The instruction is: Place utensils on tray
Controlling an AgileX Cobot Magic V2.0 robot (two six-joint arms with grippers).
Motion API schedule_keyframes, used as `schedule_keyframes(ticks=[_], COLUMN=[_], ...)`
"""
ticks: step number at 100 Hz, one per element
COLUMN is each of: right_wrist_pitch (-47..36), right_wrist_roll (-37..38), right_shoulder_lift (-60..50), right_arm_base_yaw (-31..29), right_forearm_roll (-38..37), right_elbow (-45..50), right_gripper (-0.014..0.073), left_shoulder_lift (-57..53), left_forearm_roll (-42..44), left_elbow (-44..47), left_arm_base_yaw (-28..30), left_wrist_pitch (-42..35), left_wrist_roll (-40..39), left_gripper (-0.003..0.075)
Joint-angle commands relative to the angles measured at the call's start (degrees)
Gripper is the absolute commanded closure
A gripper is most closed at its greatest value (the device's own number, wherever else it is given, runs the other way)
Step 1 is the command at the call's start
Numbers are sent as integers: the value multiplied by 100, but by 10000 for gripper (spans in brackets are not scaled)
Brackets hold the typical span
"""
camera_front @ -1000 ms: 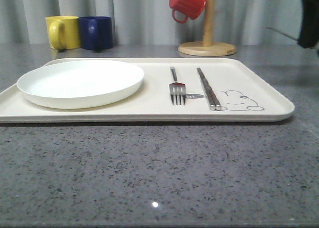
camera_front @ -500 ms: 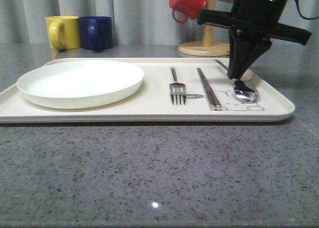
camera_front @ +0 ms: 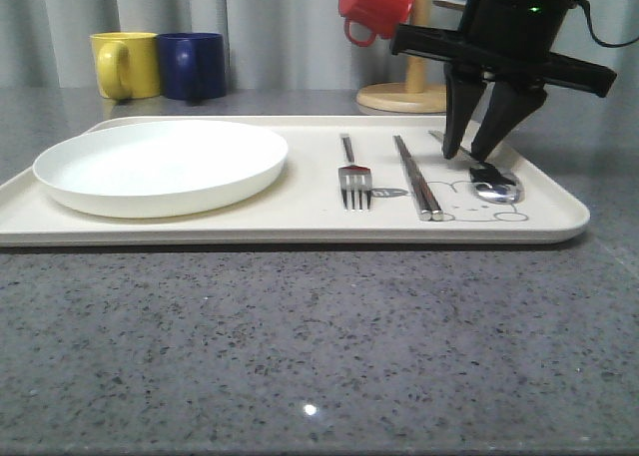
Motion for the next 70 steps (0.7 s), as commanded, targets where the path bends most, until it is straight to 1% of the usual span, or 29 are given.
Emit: schedule_keyframes(ticks=[1, 15, 20, 24, 29, 30, 32, 33, 35, 36, 39, 43, 58, 70], right_wrist_pitch=[-197, -325, -357, -331, -266, -256, -237, -214, -194, -169, -136, -86, 65, -58], right_wrist_roll=[-29, -66, -66, -66, -66, -66, -66, -66, -66, -66, -66, -66, -66, -66], right_shoulder_lift=[-405, -659, -805, -900, -1059, -1079, -1121, -1156, -1212, -1252, -1327, -1444, -1817, -2270], right_arm_base_yaw=[3, 3, 3, 3, 3, 3, 3, 3, 3, 3, 3, 3, -3, -137], right_forearm_roll=[-24, -317, -482, -584, -742, -792, -834, -877, -918, -954, -1052, -1143, -1438, -1491], right_elbow=[-144, -144, -144, -144, -116, -115, -115, -115, -115, -115, -115, -115, -28, 478], right_gripper=[279, 288, 314, 357, 462, 494, 526, 559, 591, 622, 667, 655, 655, 655], left_shoulder_lift=[60, 60, 60, 60, 60, 60, 60, 60, 60, 60, 60, 60, 60, 60], left_forearm_roll=[-26, -26, -26, -26, -26, -26, -26, -26, -26, -26, -26, -26, -26, -26], left_elbow=[-146, -146, -146, -146, -146, -146, -146, -146, -146, -146, -146, -146, -146, -146], left_arm_base_yaw=[-10, -10, -10, -10, -10, -10, -10, -10, -10, -10, -10, -10, -10, -10], left_wrist_pitch=[-447, -447, -447, -447, -447, -447, -447, -447, -447, -447, -447, -447, -447, -447], left_wrist_roll=[-36, -36, -36, -36, -36, -36, -36, -36, -36, -36, -36, -36, -36, -36], left_gripper=[739, 739, 739, 739, 739, 739, 739, 739, 739, 739, 739, 739, 739, 739])
